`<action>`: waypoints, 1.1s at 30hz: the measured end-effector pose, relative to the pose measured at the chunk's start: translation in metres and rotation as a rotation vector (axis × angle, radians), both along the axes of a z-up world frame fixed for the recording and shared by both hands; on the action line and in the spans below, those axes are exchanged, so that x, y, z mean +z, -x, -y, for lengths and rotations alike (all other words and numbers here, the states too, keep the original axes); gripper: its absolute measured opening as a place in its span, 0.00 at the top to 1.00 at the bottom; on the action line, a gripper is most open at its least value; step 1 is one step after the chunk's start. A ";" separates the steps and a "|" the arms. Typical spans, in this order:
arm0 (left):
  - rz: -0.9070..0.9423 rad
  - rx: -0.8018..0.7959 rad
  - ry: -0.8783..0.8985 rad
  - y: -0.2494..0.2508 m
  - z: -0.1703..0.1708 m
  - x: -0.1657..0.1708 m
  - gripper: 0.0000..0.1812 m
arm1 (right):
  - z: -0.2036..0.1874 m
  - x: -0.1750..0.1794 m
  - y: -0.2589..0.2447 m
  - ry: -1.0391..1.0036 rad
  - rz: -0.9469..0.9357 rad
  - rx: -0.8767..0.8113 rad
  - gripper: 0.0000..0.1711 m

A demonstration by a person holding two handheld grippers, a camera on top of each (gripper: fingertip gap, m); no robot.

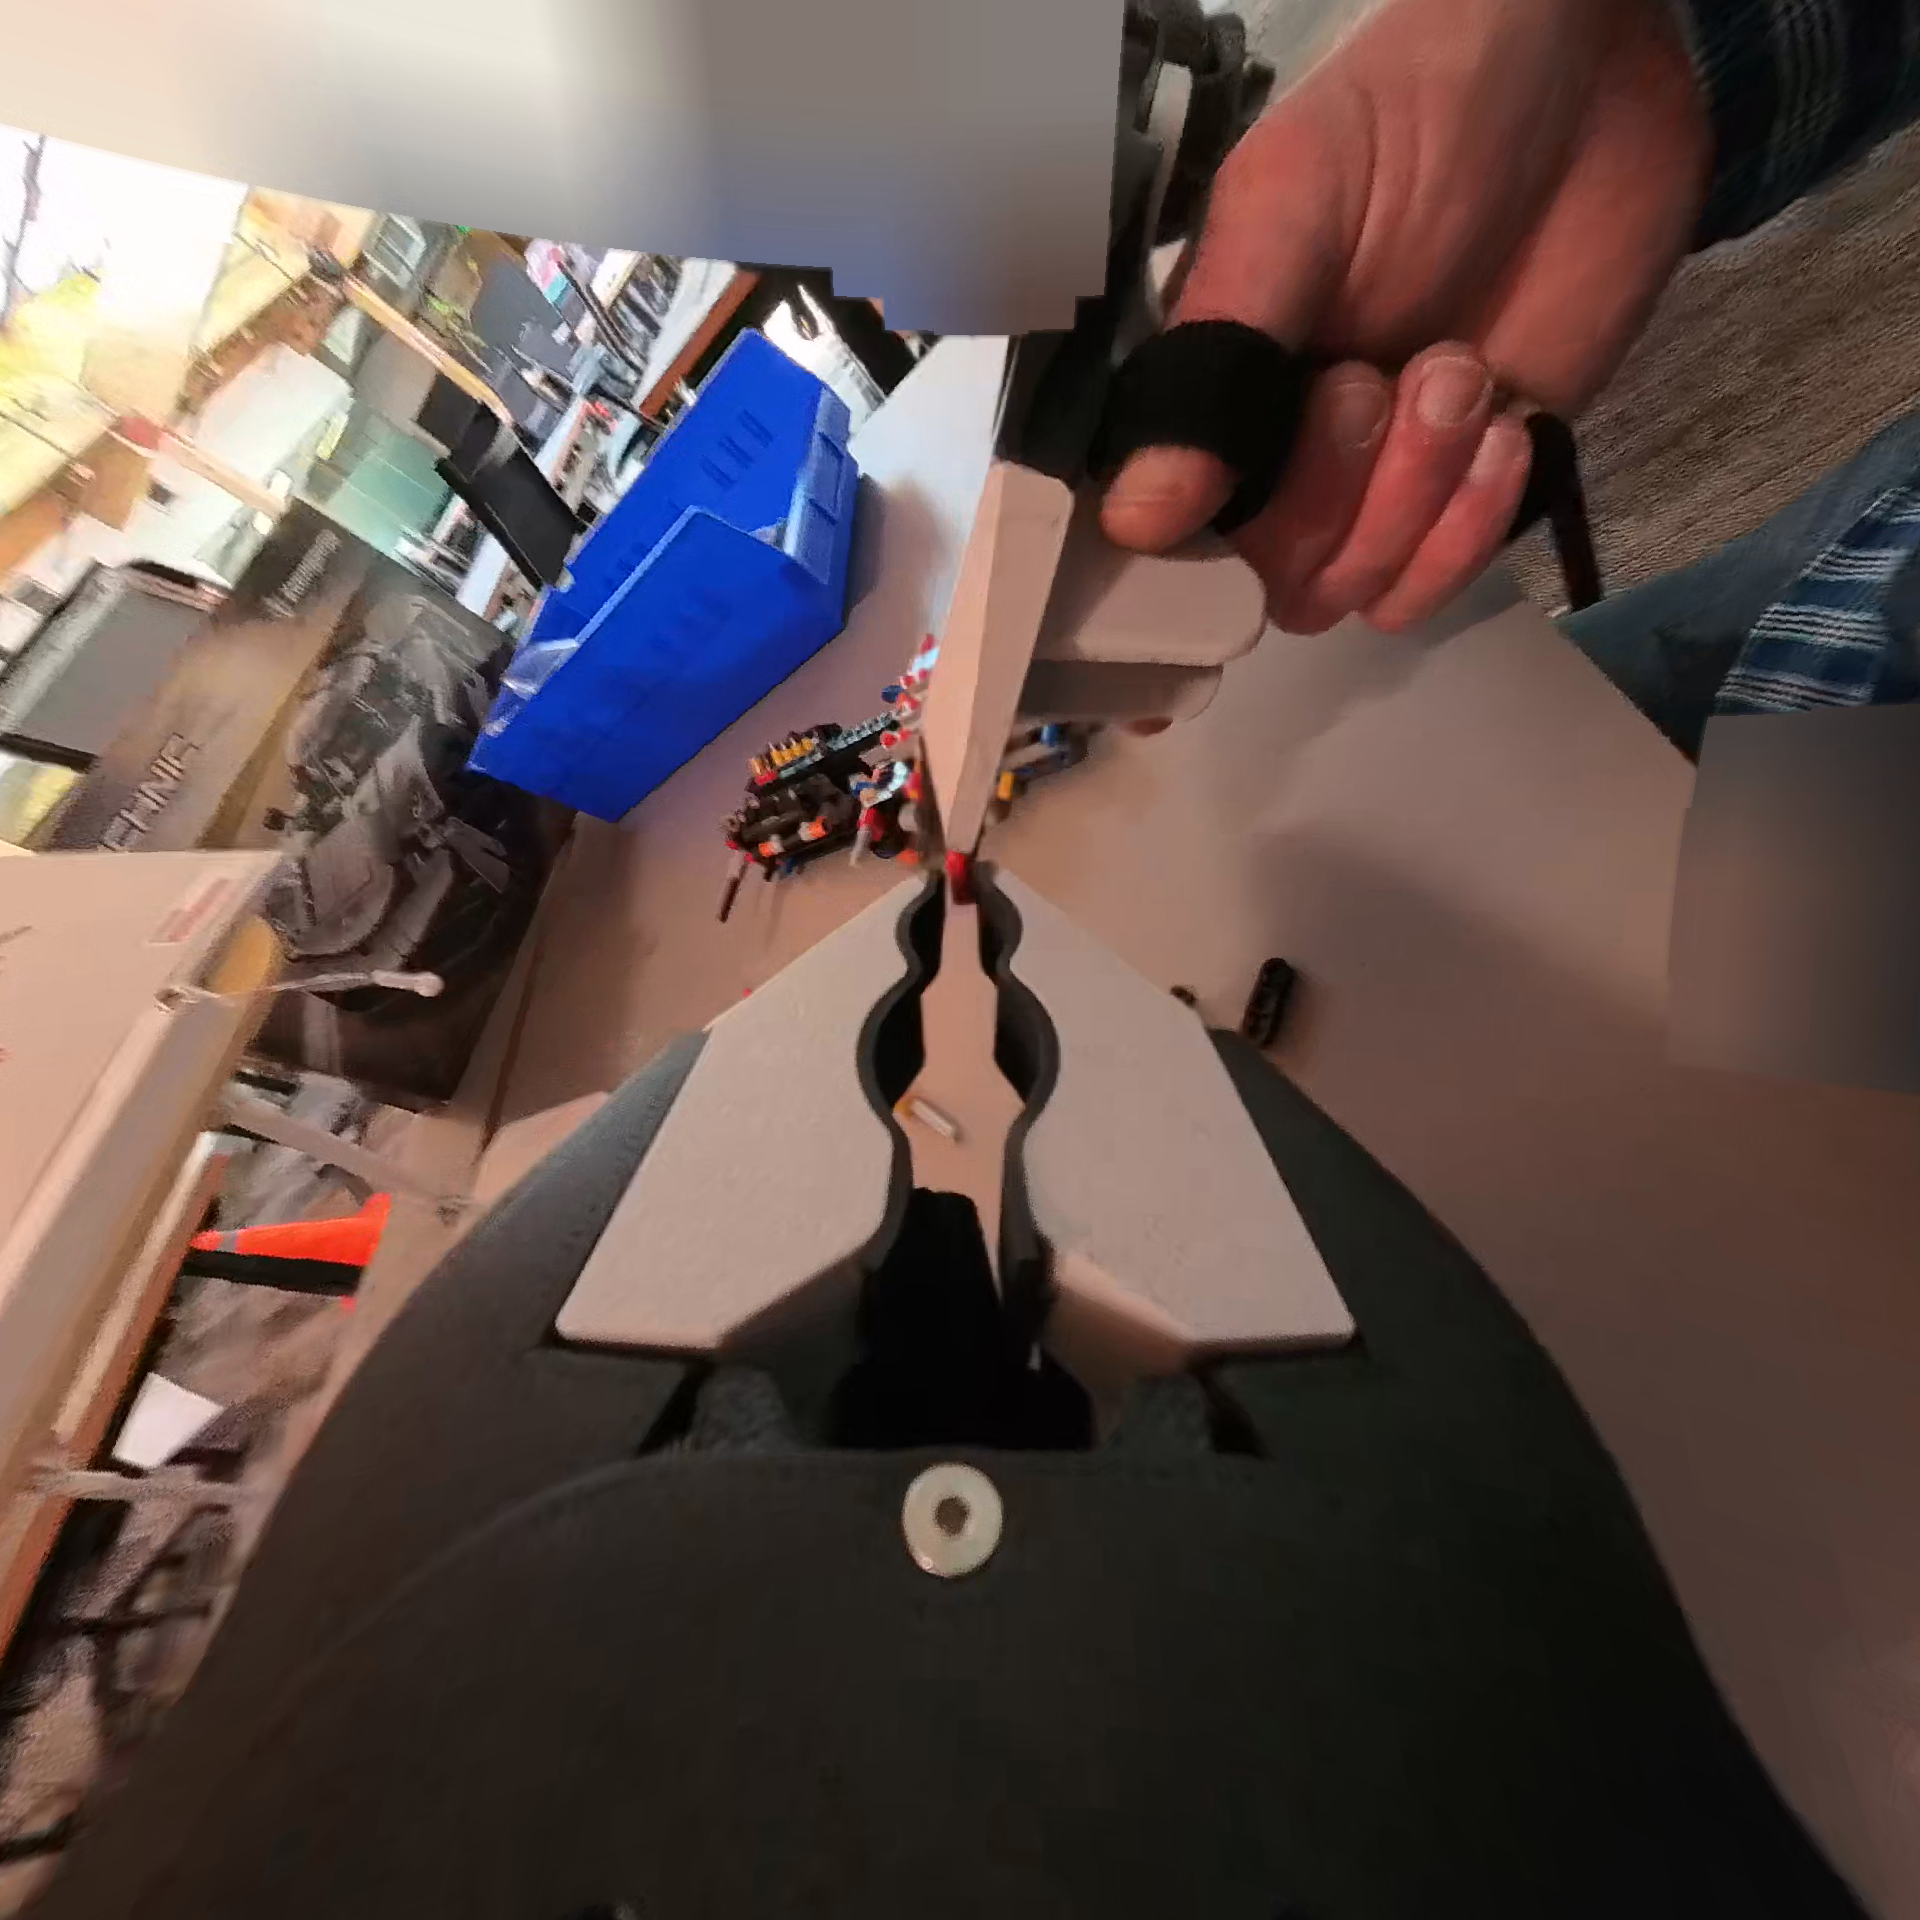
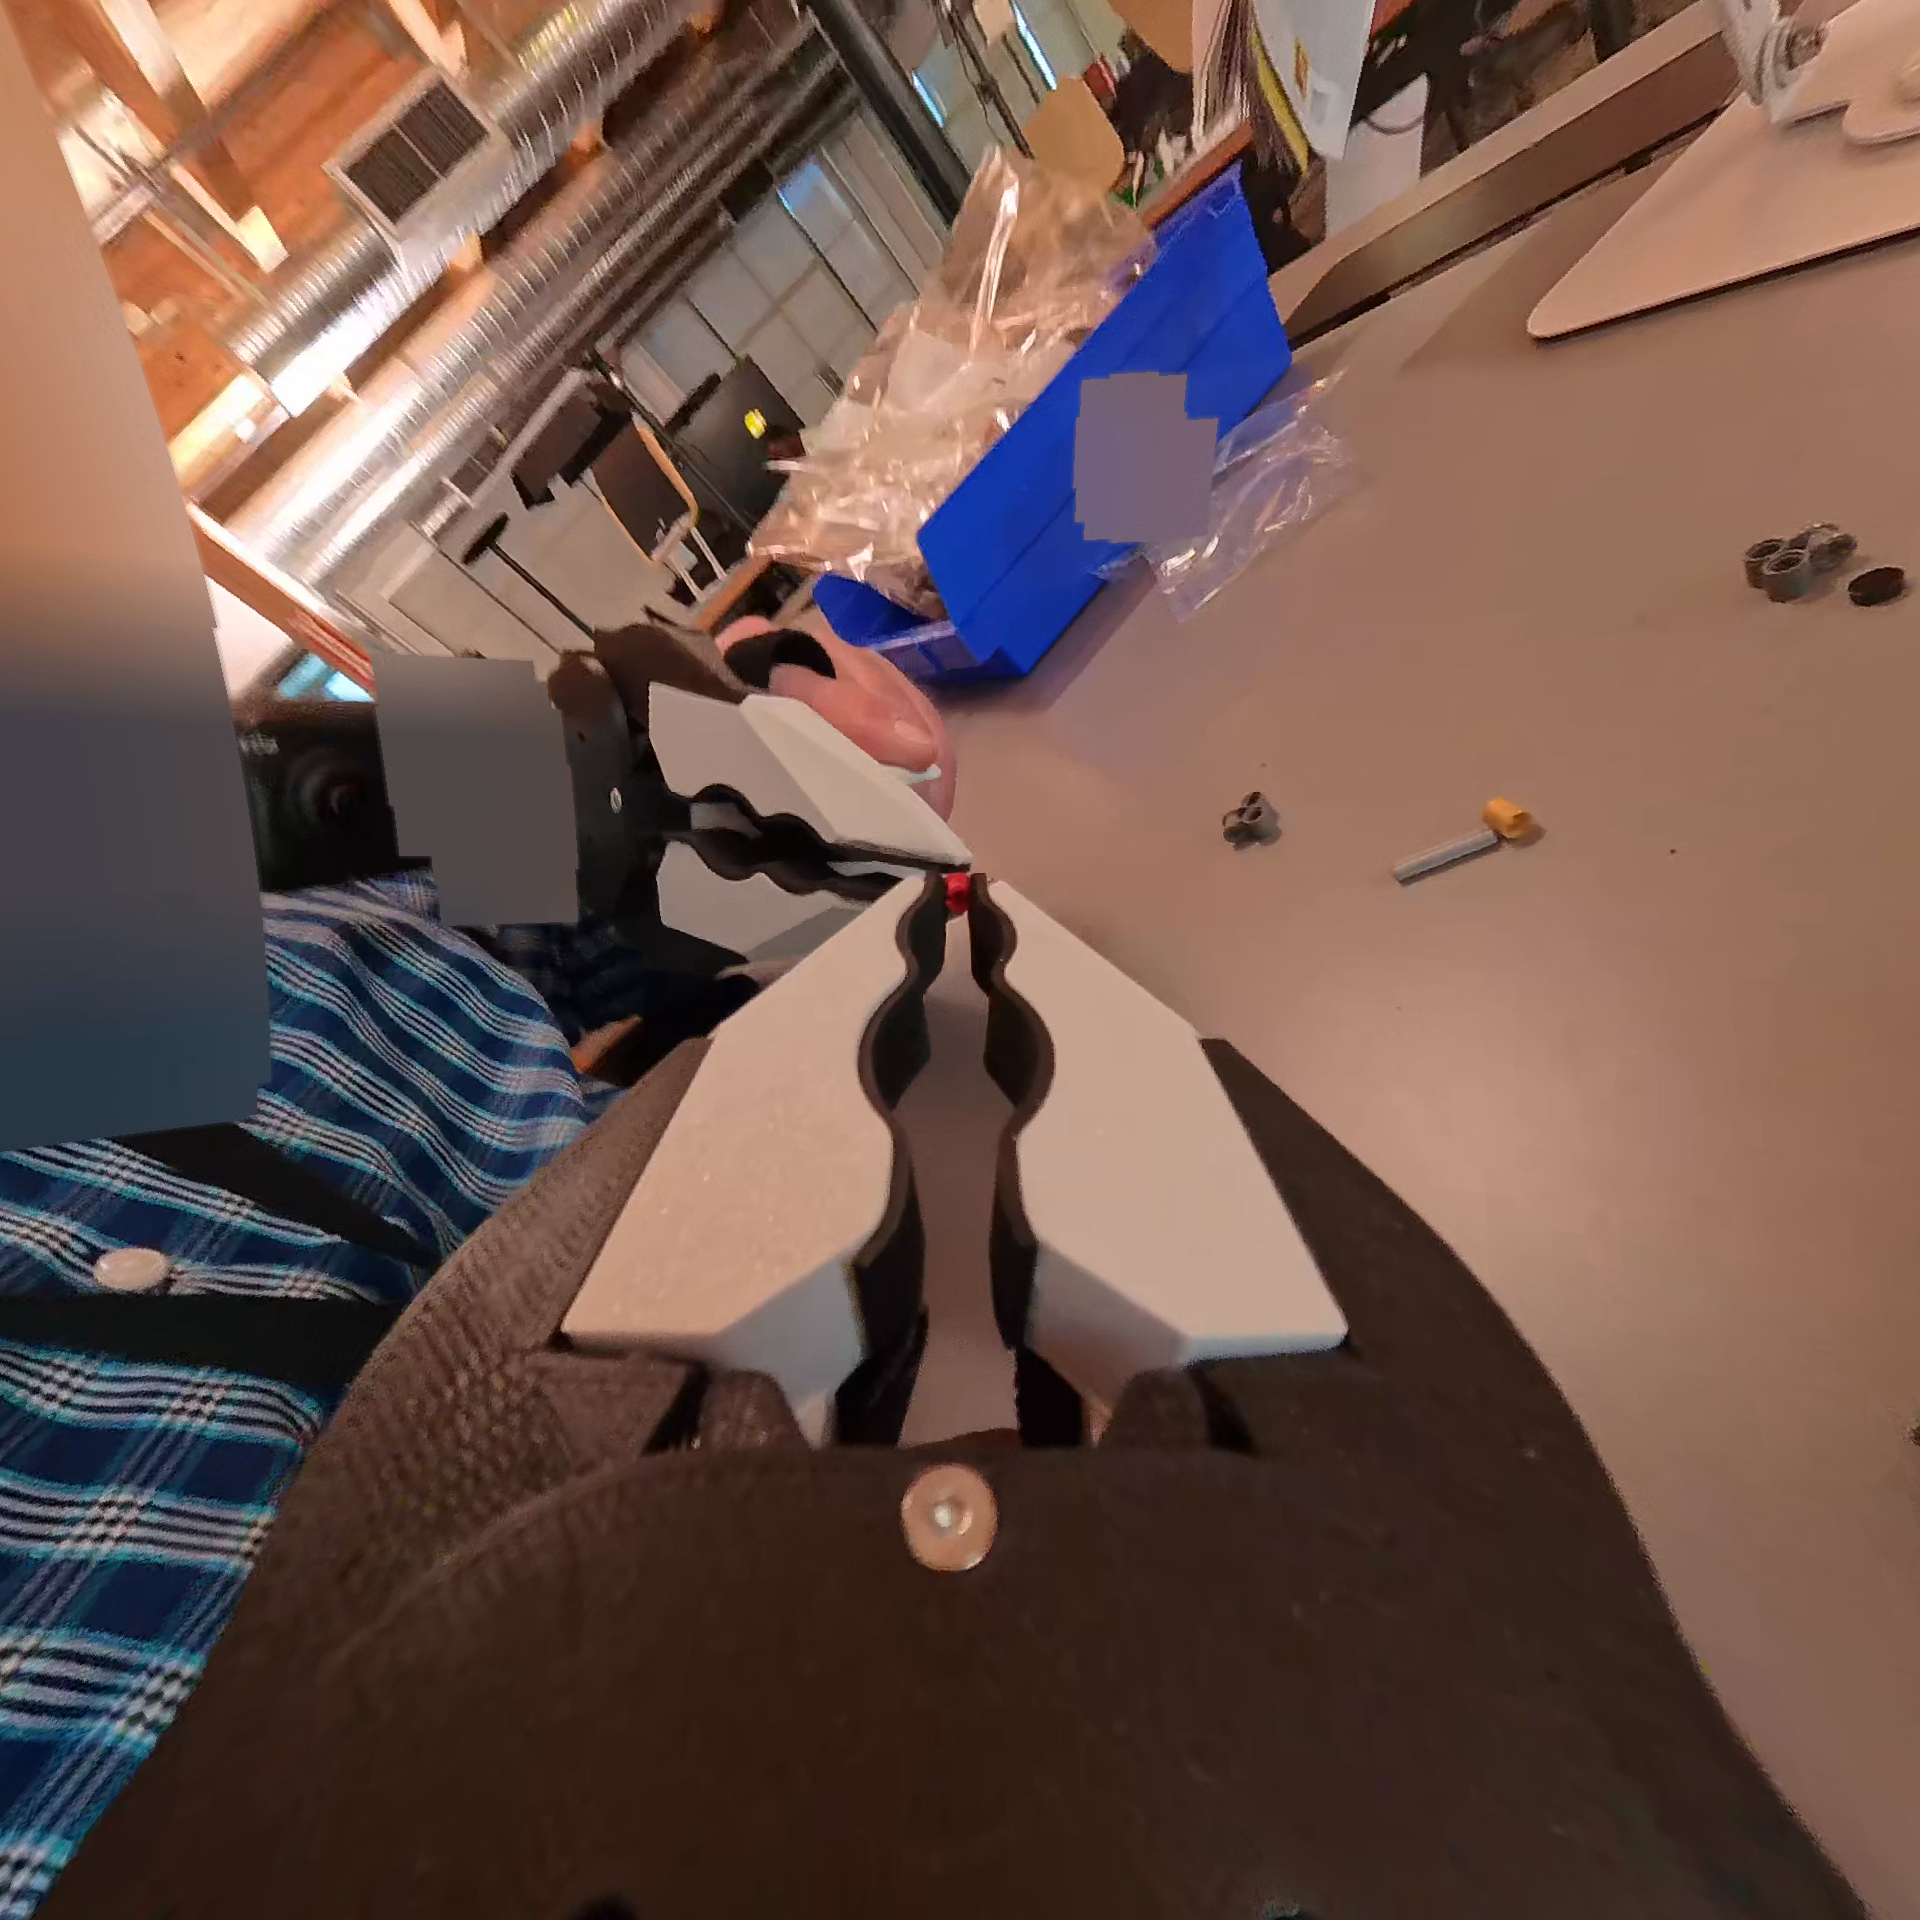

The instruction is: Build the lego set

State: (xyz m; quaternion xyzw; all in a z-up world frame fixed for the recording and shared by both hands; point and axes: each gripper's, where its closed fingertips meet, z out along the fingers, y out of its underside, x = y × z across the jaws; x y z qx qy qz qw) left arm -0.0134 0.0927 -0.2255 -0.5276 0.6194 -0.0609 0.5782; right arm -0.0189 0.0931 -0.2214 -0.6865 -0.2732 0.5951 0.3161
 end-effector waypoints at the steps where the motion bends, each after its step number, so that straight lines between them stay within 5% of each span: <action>1: -0.009 0.009 0.027 0.003 0.000 -0.004 0.95 | 0.001 -0.004 -0.002 -0.029 0.045 0.004 0.99; 10: -0.206 0.015 0.371 0.015 0.022 -0.075 0.94 | 0.019 -0.064 -0.006 -0.463 0.650 0.155 0.99; 33: -0.213 -0.024 0.431 0.005 0.024 -0.092 0.96 | 0.019 -0.087 0.000 -0.555 0.894 0.246 1.00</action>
